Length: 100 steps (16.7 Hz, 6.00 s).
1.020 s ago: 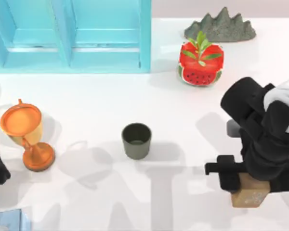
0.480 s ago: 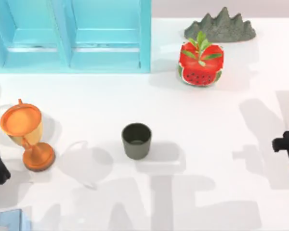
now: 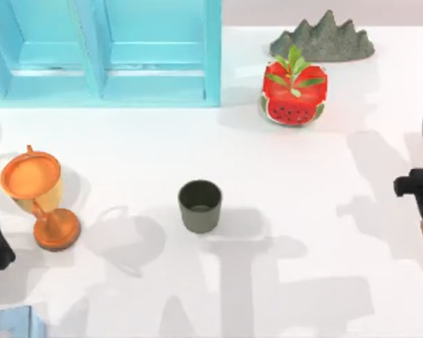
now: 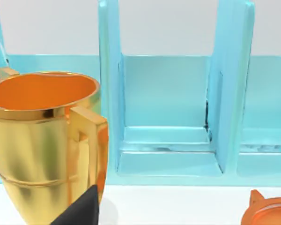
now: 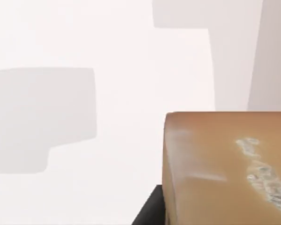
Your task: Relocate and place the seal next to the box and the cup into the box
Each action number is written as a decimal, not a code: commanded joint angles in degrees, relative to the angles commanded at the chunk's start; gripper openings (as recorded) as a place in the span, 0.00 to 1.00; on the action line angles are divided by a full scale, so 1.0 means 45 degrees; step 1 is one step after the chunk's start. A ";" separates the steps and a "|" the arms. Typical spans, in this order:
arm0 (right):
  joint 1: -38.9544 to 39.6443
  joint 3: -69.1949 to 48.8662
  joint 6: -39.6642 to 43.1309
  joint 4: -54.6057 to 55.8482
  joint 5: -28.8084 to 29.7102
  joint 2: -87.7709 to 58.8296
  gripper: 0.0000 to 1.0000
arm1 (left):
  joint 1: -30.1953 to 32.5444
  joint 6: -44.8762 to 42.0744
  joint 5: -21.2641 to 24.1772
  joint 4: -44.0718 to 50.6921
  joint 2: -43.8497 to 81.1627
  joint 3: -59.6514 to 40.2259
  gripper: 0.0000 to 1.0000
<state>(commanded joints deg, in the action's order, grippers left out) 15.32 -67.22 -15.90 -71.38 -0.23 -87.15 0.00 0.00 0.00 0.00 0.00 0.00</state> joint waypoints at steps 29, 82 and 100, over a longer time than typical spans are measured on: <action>-0.0845 -0.0702 0.0808 0.2561 0.0046 -0.2944 0.30 | 0.0000 0.0000 0.0000 0.0000 0.0000 0.0000 1.00; 0.7326 -1.8048 -0.7467 -0.3905 0.1081 -1.3048 1.00 | 0.0000 0.0000 0.0000 0.0000 0.0000 0.0000 1.00; 0.7355 -1.3439 -0.7496 0.0503 0.1090 -1.2814 1.00 | 0.0000 0.0000 0.0000 0.0000 0.0000 0.0000 1.00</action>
<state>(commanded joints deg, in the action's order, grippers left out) 48.42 -127.69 -49.63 -69.12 4.68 -144.81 0.00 0.00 0.00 0.00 0.00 0.00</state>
